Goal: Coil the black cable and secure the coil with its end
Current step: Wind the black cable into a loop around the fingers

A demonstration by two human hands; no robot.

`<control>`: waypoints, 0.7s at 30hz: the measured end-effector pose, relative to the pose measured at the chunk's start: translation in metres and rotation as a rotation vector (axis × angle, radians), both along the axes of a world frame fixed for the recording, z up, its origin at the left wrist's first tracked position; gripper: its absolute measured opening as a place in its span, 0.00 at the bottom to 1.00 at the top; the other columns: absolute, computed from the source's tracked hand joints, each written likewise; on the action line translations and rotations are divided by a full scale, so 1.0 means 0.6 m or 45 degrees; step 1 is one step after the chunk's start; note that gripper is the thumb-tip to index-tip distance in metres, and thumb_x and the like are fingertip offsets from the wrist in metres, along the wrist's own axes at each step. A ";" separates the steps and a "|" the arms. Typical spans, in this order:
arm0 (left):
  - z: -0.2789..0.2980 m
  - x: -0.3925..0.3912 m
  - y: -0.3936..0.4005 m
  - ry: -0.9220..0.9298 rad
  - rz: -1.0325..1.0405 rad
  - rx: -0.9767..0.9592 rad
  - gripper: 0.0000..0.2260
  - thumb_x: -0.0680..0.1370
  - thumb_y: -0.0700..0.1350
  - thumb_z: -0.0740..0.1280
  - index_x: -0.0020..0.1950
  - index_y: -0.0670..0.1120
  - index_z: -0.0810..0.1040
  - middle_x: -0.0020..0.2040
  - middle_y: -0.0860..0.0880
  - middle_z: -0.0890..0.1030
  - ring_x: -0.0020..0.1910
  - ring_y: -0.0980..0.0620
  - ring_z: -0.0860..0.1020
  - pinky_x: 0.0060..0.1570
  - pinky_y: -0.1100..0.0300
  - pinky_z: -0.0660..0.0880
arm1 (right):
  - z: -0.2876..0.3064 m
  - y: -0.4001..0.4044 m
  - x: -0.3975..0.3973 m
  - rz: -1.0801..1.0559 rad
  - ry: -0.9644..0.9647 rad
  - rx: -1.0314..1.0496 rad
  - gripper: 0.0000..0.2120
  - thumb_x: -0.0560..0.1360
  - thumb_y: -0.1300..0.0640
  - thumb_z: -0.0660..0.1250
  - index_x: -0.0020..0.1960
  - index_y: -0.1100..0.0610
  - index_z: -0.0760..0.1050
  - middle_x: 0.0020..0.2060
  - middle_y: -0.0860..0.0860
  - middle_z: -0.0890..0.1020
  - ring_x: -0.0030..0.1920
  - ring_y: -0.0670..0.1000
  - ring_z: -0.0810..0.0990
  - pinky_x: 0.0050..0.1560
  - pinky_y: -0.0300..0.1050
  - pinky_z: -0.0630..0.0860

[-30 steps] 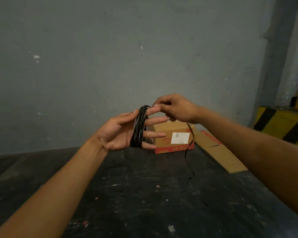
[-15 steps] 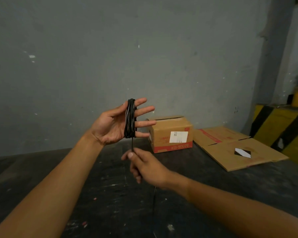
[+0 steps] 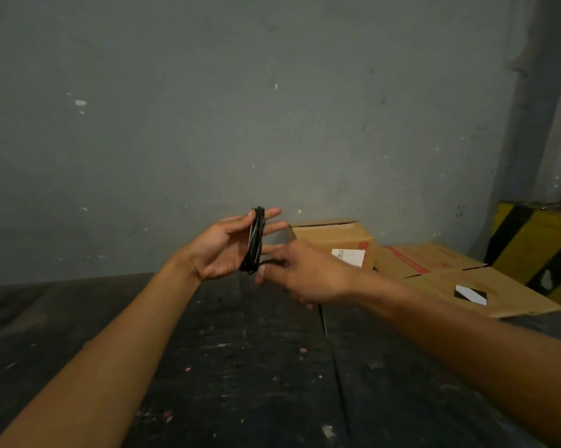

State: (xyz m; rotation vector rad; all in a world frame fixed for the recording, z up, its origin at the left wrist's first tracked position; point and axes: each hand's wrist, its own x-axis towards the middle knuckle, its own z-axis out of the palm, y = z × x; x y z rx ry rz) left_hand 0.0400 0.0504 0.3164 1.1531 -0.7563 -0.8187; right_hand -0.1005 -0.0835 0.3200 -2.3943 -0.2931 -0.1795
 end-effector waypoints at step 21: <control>-0.015 -0.050 -0.007 -0.026 -0.764 0.108 0.24 0.82 0.49 0.58 0.77 0.45 0.59 0.77 0.41 0.61 0.74 0.32 0.58 0.67 0.32 0.57 | 0.080 -0.153 0.056 -0.022 -0.363 -0.119 0.03 0.75 0.56 0.69 0.44 0.53 0.81 0.35 0.43 0.83 0.39 0.40 0.81 0.42 0.36 0.75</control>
